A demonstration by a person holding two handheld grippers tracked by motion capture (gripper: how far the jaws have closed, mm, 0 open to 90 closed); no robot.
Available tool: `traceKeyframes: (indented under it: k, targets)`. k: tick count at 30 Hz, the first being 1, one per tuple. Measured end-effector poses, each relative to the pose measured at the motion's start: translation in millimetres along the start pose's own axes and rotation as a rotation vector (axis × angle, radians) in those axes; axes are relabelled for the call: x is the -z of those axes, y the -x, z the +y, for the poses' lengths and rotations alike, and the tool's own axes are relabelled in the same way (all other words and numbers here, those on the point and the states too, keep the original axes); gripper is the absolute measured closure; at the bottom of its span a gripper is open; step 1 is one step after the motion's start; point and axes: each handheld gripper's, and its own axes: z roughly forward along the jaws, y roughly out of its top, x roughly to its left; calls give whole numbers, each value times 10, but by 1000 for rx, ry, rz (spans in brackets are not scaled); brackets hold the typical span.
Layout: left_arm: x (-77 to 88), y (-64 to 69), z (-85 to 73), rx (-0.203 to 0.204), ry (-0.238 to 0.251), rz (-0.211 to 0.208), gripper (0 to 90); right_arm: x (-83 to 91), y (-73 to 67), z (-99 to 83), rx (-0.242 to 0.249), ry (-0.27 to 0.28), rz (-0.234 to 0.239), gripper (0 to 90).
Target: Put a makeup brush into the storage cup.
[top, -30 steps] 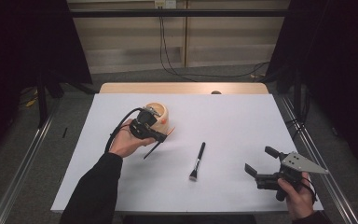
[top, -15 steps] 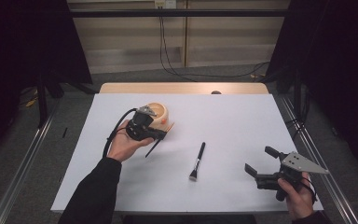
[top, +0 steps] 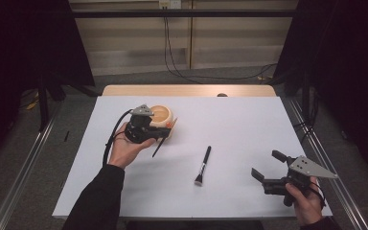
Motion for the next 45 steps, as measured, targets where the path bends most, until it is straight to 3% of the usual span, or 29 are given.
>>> traceKeyframes:
  k: [3,18,26,29,31,33,36,41,44,45]
  targets:
    - [40,17,14,5,45,-2,835,0,0,-1,0,4,2,0]
    - [207,9,32,21,206,65,835,-1,-1,0,-3,7,0,0]
    - [269,38,52,12,298,71,835,-2,-1,1,-2,12,0,0]
    - [297,38,54,2,305,91,835,1,-2,1,-8,10,1,0]
    - [307,32,53,-2,321,76,835,1,-1,0,-9,10,0,0]
    - [324,43,57,-5,322,103,835,1,0,0,-9,9,0,0]
    - [328,35,57,-7,345,97,835,0,-2,1,-10,10,0,0]
    - [352,26,81,-3,344,129,835,-2,-1,1,-8,12,1,0]
    - [364,15,110,-9,353,113,835,-3,-1,1,-11,13,-1,0]
    - [372,16,118,-11,347,125,835,-2,0,1,-8,11,0,0]
